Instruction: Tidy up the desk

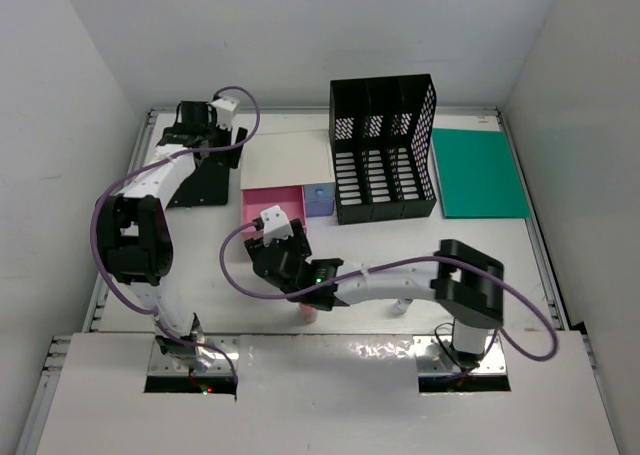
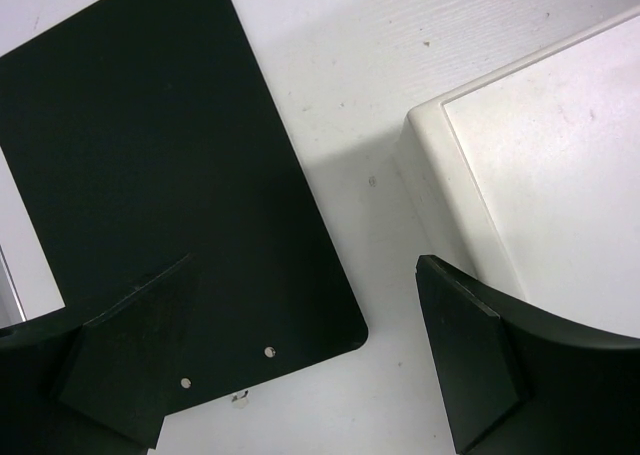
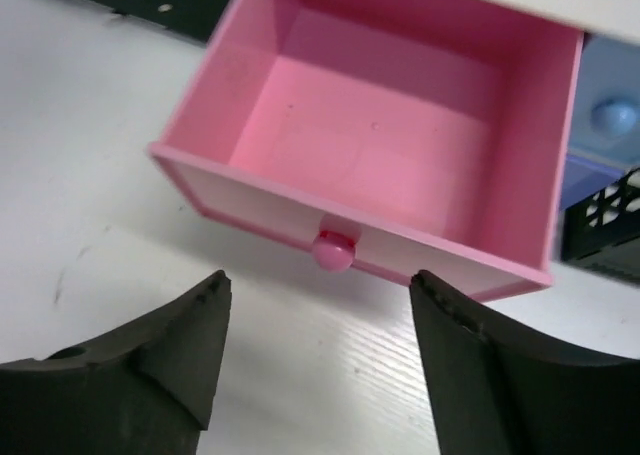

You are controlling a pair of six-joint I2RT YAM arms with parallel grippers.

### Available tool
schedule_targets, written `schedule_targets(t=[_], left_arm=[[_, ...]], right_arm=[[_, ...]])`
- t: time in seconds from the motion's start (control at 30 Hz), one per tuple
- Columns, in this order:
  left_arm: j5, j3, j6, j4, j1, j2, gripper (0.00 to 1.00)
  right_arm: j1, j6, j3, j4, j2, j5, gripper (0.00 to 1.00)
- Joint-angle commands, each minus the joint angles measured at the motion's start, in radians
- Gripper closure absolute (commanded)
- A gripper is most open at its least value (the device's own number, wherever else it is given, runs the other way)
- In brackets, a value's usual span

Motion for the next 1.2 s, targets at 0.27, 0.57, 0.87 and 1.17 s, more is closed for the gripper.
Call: schedule_targets(t=[0.27, 0.57, 0.87, 1.17], left_arm=[[0.099, 0.064, 0.012, -0.040, 0.008, -0.093, 0.12], [0.193, 0.040, 0.096, -0.189, 0.006, -0.253, 0.08], [0.288, -0.069, 0.208, -0.344, 0.006, -0.397, 0.05], [0.526, -0.089, 0.428, -0.516, 0.006, -0.547, 0.05]], right_arm=[[0.011, -0.282, 0.097, -0.688, -0.320, -0.526, 0.01], [0.012, -0.382, -0.034, -0.618, -0.317, -0.744, 0.01], [0.012, -0.396, -0.054, -0.607, -0.187, -0.786, 0.42], [-0.005, -0.394, 0.040, -0.684, -0.324, -0.806, 1.00]])
